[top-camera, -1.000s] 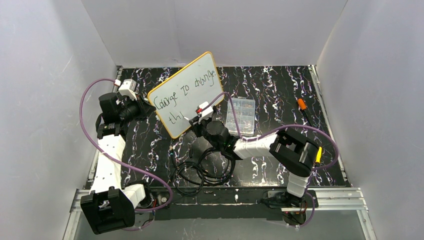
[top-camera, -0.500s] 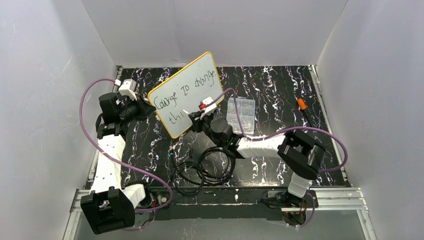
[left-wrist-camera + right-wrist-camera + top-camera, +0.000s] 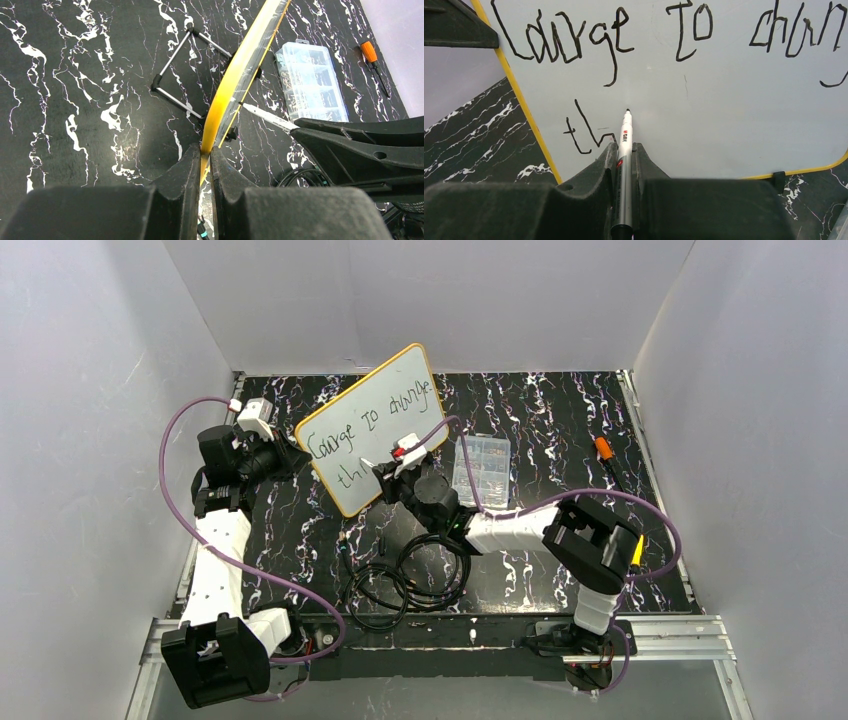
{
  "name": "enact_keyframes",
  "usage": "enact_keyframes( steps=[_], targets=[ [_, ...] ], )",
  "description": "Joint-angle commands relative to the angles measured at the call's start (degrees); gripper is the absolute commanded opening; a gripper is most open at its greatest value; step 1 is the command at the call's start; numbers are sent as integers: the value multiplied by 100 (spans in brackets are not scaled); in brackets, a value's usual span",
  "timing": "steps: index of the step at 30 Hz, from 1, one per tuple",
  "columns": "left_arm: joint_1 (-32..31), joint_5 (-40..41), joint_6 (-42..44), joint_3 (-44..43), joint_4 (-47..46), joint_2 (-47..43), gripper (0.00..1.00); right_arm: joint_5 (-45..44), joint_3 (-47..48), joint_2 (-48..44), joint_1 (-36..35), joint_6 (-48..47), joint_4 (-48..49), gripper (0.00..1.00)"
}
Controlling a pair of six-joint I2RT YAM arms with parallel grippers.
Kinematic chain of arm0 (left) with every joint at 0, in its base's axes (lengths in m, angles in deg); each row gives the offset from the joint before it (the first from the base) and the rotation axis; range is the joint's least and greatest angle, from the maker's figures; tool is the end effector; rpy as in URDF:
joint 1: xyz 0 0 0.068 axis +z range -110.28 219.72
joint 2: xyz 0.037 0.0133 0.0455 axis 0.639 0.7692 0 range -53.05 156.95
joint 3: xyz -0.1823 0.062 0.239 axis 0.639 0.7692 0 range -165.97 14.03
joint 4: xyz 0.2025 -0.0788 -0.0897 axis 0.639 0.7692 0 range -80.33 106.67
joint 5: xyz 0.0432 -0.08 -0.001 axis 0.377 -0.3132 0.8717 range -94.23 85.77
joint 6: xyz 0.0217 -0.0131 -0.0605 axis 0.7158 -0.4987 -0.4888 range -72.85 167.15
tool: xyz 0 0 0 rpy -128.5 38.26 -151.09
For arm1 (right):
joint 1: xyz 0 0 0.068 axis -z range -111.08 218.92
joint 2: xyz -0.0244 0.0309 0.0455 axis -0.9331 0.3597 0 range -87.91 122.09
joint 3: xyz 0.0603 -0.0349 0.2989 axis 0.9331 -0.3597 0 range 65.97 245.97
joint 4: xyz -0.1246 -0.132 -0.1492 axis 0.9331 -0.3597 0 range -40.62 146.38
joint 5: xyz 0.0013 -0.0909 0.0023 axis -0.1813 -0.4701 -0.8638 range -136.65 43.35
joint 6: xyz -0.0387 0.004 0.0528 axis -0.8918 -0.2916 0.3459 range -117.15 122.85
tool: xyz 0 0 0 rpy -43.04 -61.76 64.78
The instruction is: Write a sentence on the whiteboard
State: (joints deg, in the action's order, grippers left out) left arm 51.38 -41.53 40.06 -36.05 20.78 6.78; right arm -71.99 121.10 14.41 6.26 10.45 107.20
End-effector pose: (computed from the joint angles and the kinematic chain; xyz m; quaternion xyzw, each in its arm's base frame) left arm 0.2030 0.0099 0.3536 0.0519 0.7993 -0.2417 0.5477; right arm 0.2013 0.3412 0.2953 -0.1668 0.6659 0.2866 0.6683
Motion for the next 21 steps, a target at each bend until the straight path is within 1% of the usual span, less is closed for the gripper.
enact_keyframes(
  steps=[1, 21],
  targets=[
    [-16, -136, -30, -72, 5, -12, 0, -83, 335, 156, -10, -80, 349, 1],
    [-19, -133, -31, -63, 5, -17, 0, -113, 321, 239, -10, -109, 384, 1]
  ],
)
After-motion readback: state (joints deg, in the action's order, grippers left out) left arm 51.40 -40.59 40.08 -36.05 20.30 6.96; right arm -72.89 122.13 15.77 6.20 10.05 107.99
